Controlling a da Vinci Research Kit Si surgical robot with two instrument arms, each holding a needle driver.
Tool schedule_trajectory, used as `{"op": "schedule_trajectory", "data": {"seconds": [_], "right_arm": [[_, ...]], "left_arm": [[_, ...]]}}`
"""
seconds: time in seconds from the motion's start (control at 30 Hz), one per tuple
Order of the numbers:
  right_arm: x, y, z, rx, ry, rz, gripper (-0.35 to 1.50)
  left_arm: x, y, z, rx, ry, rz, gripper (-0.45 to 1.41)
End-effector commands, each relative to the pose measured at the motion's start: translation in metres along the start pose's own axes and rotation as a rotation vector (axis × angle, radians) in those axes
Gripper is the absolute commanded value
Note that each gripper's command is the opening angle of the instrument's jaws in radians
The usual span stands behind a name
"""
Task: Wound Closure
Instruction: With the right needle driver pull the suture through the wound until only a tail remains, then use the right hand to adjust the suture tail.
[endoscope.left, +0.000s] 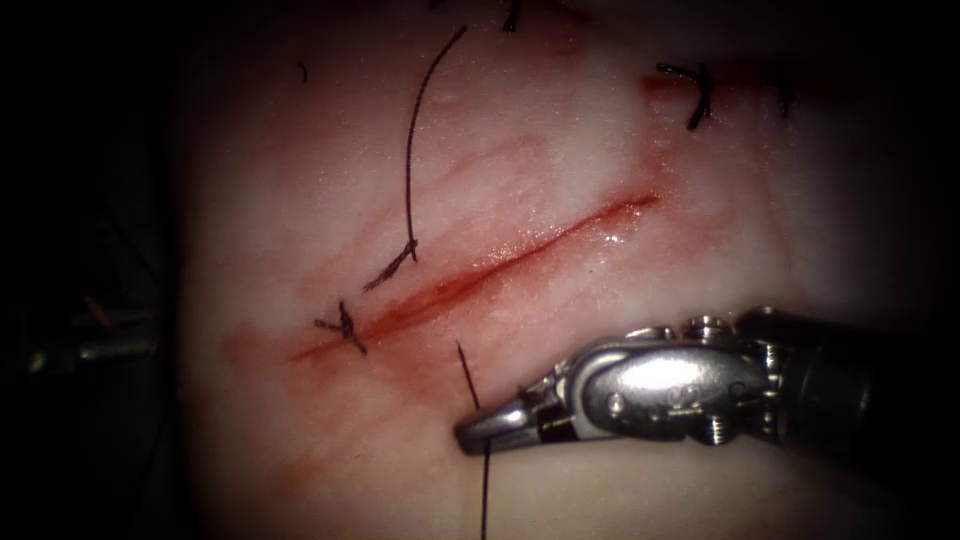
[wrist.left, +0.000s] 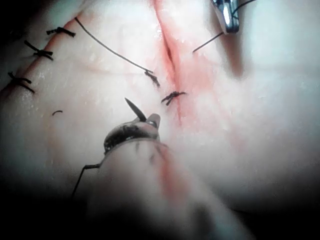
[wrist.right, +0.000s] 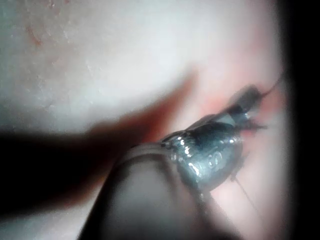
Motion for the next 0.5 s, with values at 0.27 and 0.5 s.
{"op": "schedule_trajectory", "data": {"seconds": [0.27, 0.5], "right_arm": [[0.0016, -0.0022, 0.0020, 0.097, 0.036, 0.026, -0.35], [0.0020, -0.0023, 0.0020, 0.132, 0.033, 0.043, -0.35]], "left_arm": [[0.0003, -0.0003, 0.0007, 0.001, 0.002, 0.002, -0.28], [0.0003, -0.0003, 0.0007, 0.001, 0.002, 0.002, -0.27]]}}
